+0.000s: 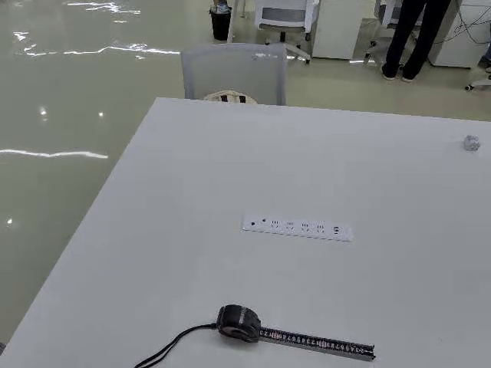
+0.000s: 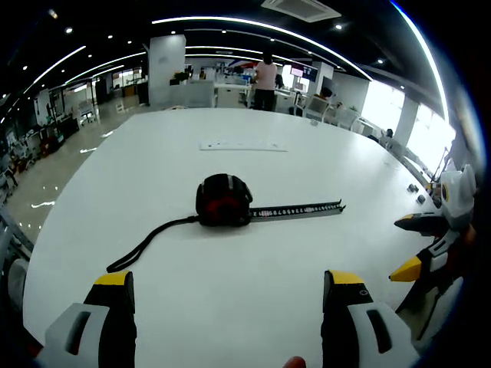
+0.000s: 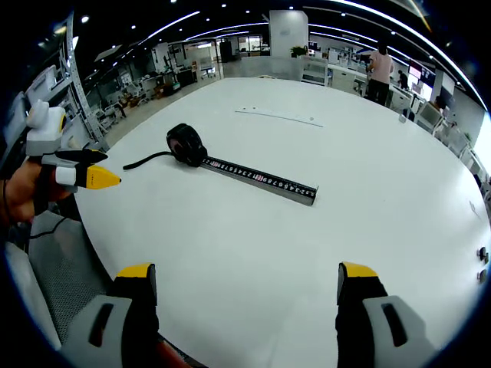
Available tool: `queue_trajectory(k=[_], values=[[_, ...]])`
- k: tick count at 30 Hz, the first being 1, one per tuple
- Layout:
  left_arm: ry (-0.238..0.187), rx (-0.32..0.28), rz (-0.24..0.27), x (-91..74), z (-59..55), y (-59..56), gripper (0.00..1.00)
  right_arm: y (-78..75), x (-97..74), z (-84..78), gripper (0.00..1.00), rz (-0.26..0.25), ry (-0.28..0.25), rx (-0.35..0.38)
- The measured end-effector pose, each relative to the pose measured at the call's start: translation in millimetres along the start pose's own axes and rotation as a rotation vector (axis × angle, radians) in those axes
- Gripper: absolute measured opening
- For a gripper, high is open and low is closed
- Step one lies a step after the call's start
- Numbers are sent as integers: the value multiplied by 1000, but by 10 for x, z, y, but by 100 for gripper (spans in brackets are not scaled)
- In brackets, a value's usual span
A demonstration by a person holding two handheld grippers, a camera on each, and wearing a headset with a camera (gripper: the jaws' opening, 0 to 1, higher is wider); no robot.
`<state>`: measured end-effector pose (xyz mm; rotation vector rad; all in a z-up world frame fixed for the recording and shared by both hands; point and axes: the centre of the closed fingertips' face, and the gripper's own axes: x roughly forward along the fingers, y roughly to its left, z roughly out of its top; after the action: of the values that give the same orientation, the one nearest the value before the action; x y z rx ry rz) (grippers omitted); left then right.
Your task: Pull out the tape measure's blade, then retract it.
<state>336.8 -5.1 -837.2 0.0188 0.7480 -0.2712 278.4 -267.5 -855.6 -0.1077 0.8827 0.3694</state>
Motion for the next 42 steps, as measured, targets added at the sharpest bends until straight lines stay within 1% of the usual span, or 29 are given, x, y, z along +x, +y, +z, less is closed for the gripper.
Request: queue_trajectory(k=[7,13,20,24,36,42], values=[[-6,-14,11,69,52,-2,100,-83,58,25,100,5,9,-25],[-6,-12,13,135,92,2,100,-136,137,55,100,9,15,-44],[-11,-13,18,220,170,10,100,-185,237,95,100,15,24,-61],[-14,-15,21,271,205,8,100,-218,289,83,100,18,32,-69],[-9,-23,27,391,230,0,99,-281,384,71,99,35,55,-108],[-9,-32,30,445,244,2,98,-315,455,63,98,47,70,-141]])
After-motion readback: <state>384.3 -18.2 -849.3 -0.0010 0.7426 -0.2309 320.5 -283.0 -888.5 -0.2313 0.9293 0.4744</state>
